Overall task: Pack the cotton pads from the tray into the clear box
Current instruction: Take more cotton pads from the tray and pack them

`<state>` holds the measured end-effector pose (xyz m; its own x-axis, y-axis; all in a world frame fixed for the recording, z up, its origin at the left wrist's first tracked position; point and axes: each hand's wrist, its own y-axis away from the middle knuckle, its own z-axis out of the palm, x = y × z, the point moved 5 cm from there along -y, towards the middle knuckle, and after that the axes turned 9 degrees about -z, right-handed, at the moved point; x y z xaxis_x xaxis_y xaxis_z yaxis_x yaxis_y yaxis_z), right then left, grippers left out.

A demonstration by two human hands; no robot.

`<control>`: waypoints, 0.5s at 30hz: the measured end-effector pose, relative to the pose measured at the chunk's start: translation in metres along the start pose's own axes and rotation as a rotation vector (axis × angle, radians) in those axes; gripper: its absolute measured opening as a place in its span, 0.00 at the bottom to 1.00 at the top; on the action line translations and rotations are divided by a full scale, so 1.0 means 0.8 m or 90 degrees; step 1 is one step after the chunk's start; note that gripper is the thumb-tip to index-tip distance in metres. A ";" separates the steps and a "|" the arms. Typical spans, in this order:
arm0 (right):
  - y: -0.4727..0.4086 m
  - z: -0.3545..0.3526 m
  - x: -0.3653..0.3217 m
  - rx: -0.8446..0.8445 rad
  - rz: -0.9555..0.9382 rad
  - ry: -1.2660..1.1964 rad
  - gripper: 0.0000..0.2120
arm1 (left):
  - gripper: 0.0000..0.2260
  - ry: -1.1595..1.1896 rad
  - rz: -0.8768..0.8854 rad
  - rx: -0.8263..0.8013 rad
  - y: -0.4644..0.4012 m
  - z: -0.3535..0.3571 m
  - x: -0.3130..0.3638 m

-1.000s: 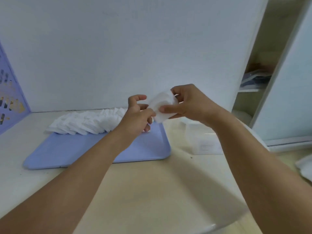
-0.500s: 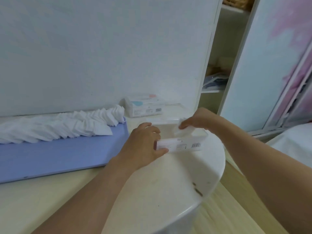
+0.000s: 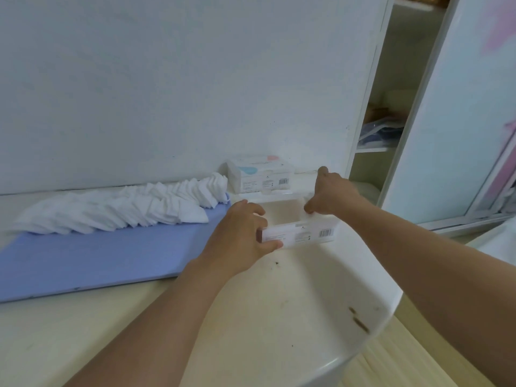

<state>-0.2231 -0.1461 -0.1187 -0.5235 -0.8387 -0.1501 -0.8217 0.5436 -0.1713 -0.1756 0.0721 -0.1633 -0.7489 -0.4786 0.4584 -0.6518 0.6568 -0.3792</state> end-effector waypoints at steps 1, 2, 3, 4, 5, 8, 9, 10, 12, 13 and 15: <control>-0.001 0.003 0.000 -0.013 -0.005 -0.016 0.34 | 0.18 0.002 -0.001 -0.001 0.000 0.000 0.000; -0.003 0.008 0.001 -0.035 -0.008 -0.036 0.36 | 0.18 0.004 -0.001 -0.001 0.000 0.000 -0.001; -0.003 0.013 0.000 -0.063 -0.009 -0.058 0.39 | 0.18 0.005 -0.002 0.000 0.000 0.000 -0.001; -0.003 0.017 -0.001 -0.093 -0.006 -0.076 0.43 | 0.18 0.005 -0.002 0.001 0.000 0.001 -0.001; -0.002 0.022 -0.002 -0.117 -0.004 -0.084 0.46 | 0.19 0.006 -0.002 0.003 0.000 0.000 -0.001; -0.006 0.030 -0.005 -0.116 -0.010 -0.059 0.43 | 0.19 0.008 0.005 0.003 -0.001 0.000 0.000; -0.009 0.030 -0.006 -0.110 -0.016 -0.052 0.38 | 0.18 0.003 0.008 0.001 -0.001 0.000 0.000; -0.011 0.029 -0.005 -0.108 -0.020 -0.049 0.32 | 0.18 -0.003 0.011 0.000 -0.002 0.000 0.001; -0.016 0.027 -0.005 -0.112 -0.021 -0.049 0.24 | 0.19 -0.010 0.012 -0.004 -0.002 0.001 0.000; -0.018 0.027 -0.004 -0.114 -0.019 -0.045 0.22 | 0.19 -0.009 0.012 -0.009 -0.003 0.001 0.000; -0.019 0.028 -0.007 -0.128 -0.028 -0.037 0.24 | 0.18 -0.013 0.013 -0.015 -0.004 0.003 -0.001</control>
<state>-0.2026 -0.1489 -0.1371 -0.4767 -0.8550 -0.2044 -0.8751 0.4836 0.0176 -0.1737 0.0688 -0.1646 -0.7642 -0.4771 0.4341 -0.6339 0.6798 -0.3688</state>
